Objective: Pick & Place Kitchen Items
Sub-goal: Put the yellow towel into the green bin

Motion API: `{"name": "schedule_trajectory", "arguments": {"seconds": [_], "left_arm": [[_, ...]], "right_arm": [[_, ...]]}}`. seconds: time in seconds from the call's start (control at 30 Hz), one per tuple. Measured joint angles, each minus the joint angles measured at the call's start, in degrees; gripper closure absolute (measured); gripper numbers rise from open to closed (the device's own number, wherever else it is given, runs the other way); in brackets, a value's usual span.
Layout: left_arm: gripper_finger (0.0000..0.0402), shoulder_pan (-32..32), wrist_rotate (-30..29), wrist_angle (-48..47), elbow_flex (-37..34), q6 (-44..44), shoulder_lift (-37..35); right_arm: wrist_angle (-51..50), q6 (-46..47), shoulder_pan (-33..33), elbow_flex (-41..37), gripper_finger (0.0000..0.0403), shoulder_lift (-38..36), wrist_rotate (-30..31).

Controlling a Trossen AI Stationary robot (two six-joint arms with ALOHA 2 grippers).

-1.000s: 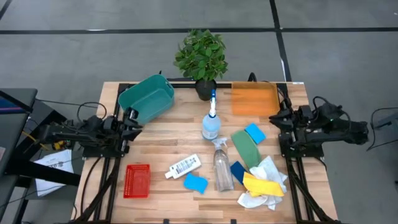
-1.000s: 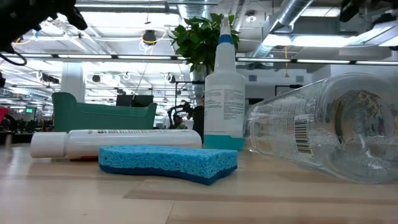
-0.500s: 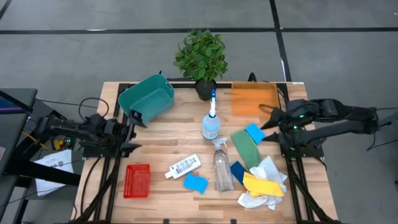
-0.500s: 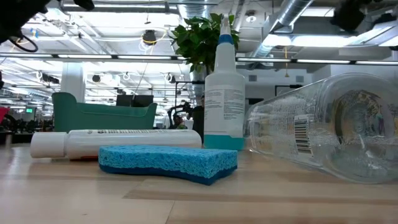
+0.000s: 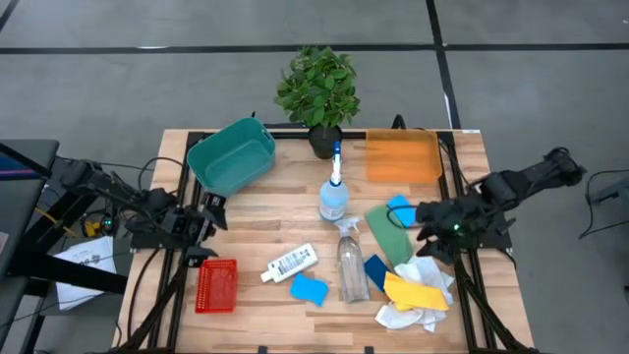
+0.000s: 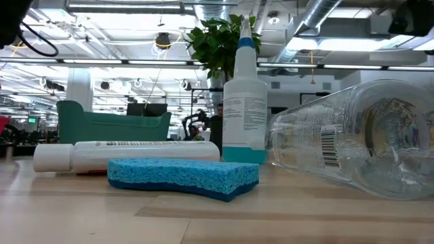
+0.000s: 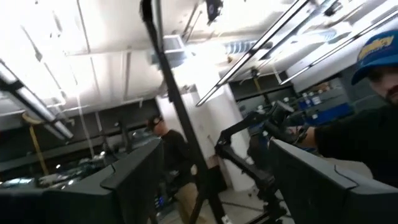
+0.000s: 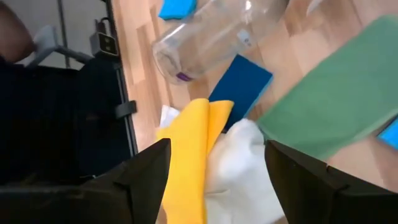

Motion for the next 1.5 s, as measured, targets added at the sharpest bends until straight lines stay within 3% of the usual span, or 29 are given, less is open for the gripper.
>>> {"name": "schedule_trajectory", "arguments": {"seconds": [0.27, 0.63, 1.0, 1.5], "left_arm": [[0.0116, -4.33, 0.0, 6.41, 0.0, 0.63, 4.31], [0.0116, -6.2, -0.09, 10.38, 0.02, 4.7, 4.7], [0.0116, -6.15, -3.74, 11.61, 0.02, 6.62, 4.7], [0.0116, -6.13, -3.98, 12.54, 0.02, 6.62, 4.7]], "right_arm": [[0.91, 16.98, 14.66, 0.02, 0.0149, 5.2, 8.17], [0.92, 38.85, 28.89, 0.02, 0.0149, 15.83, 11.12], [3.42, 48.77, 35.23, 0.02, 0.0149, 26.38, 10.98], [2.58, 50.68, 35.13, 0.02, 0.0149, 28.41, 13.98]]}}
